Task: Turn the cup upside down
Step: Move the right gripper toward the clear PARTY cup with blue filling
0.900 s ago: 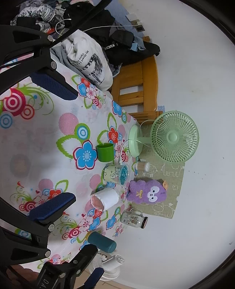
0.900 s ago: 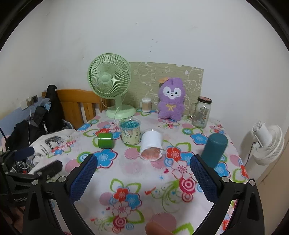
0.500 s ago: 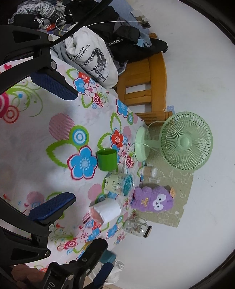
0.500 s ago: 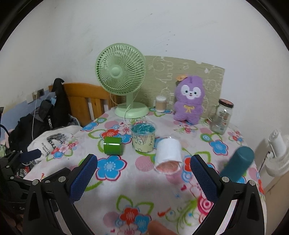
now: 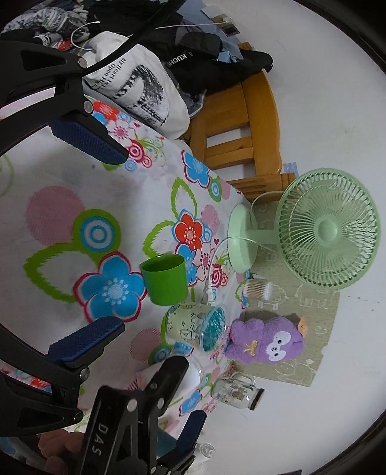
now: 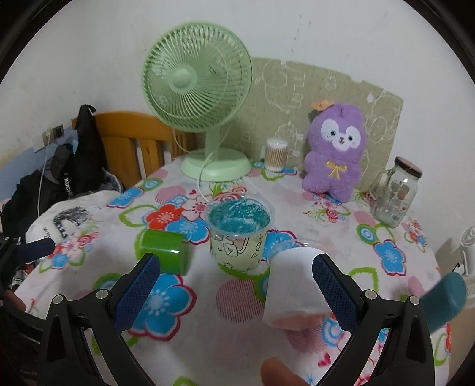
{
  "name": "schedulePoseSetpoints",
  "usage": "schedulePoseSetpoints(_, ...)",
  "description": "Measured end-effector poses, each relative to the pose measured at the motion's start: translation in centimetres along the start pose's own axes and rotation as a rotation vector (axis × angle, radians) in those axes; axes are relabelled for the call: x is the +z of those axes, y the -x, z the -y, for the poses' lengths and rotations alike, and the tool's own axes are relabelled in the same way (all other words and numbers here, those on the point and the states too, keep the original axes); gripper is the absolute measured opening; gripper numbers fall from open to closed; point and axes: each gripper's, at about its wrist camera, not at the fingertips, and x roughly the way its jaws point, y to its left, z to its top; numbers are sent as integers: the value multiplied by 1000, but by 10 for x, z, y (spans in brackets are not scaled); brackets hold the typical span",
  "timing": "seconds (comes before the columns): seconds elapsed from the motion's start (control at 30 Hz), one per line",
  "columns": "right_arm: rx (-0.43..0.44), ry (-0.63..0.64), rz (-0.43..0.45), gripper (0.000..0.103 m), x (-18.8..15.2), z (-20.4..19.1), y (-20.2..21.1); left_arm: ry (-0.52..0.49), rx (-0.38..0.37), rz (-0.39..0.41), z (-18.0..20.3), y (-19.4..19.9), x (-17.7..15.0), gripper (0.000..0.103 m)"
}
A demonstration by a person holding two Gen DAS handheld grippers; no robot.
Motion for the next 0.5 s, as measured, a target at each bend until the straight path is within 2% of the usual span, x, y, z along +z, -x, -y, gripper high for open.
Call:
schedulePoseSetpoints(0.23,-13,-11,-49,103,6,7,-41,0,-8,-47,-3,-36,14,103)
schedulePoseSetpoints(0.5,-90,82,-30,103,13,-1,-64,-5,6,-55,-6,-53,19,103)
